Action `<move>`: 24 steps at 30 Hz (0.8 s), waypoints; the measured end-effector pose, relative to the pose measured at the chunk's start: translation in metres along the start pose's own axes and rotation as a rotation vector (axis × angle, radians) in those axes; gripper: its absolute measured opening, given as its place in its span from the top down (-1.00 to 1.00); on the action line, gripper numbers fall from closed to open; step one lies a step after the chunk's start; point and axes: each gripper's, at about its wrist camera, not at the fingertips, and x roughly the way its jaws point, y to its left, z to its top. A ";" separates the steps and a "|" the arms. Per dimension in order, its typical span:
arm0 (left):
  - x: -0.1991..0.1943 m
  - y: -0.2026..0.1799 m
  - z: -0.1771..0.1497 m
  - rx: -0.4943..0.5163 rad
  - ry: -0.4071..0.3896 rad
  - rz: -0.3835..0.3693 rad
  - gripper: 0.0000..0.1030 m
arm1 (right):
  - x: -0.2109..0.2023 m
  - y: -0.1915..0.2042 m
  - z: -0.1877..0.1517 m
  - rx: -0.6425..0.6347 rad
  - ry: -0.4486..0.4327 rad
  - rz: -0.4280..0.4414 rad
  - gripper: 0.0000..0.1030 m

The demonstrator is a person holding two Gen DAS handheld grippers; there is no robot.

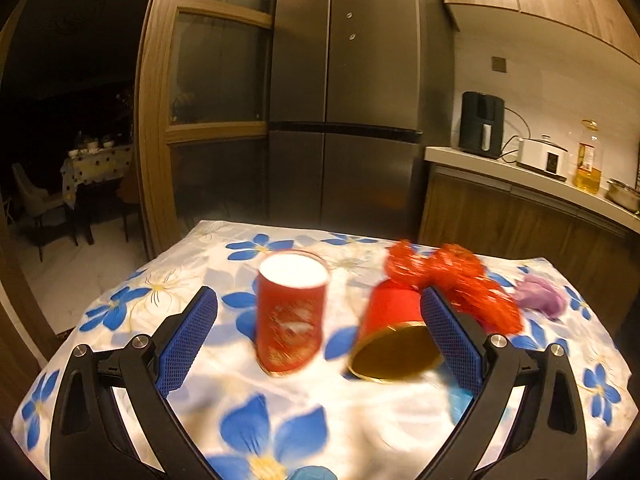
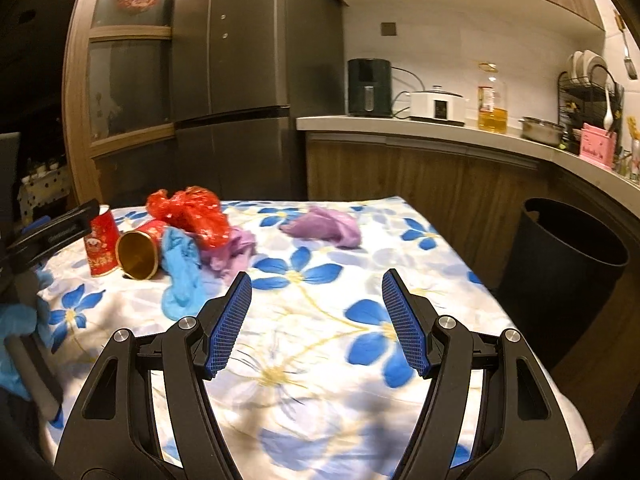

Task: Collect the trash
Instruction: 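Grasp the red paper cup with the left gripper while the right gripper grasps the blue glove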

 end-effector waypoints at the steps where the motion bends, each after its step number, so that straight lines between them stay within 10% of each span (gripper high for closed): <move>1: 0.007 0.004 0.002 -0.001 0.012 0.000 -0.88 | 0.002 0.005 0.001 -0.004 0.000 0.006 -0.30; 15: 0.058 0.022 0.006 0.001 0.118 -0.007 -0.76 | 0.029 0.052 0.014 -0.029 0.001 0.077 -0.30; 24: 0.074 0.031 0.000 -0.046 0.192 -0.045 -0.02 | 0.045 0.074 0.016 -0.060 0.014 0.106 -0.30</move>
